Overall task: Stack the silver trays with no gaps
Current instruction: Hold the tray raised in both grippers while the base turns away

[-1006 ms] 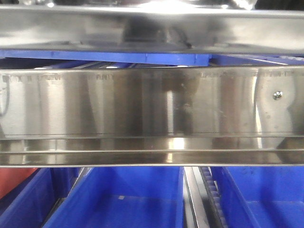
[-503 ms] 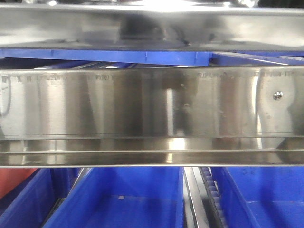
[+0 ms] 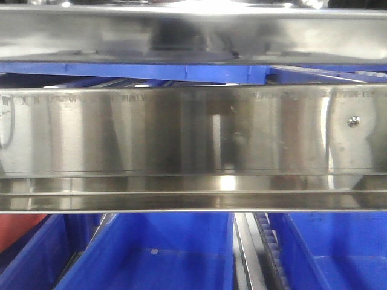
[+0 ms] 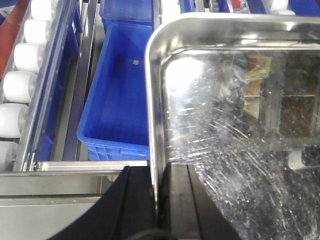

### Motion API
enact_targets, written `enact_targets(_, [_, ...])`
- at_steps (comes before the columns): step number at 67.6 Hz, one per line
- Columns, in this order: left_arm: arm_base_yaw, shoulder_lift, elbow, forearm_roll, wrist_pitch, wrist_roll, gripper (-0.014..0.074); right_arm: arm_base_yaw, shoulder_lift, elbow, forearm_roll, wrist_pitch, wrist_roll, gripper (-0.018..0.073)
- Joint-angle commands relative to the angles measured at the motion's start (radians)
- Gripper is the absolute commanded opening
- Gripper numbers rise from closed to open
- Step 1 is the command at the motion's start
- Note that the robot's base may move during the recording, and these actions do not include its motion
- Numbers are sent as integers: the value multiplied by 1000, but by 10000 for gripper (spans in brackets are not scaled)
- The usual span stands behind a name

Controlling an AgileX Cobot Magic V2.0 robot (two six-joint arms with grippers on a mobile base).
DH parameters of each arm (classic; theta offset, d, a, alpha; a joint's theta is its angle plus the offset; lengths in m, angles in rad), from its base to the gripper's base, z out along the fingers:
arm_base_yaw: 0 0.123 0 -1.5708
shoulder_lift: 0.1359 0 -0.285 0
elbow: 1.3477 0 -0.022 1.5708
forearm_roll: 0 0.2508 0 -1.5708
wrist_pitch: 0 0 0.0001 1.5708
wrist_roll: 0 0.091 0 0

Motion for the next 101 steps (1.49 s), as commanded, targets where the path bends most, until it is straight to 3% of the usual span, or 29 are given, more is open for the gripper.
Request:
enact_targets(1, [-13,-4,-1,9,-65,7,-16,9,-7,-4,-25,-98,-7,-15])
enact_targets(42, [-13,-4,-1,272,-65,7,-16,9,-7,-4,-25,-98,-7,-15])
enact_targets(101, [-13,-4,-1,292,-65,7,-16,9,-7,-4,-25,-98,-7,-15])
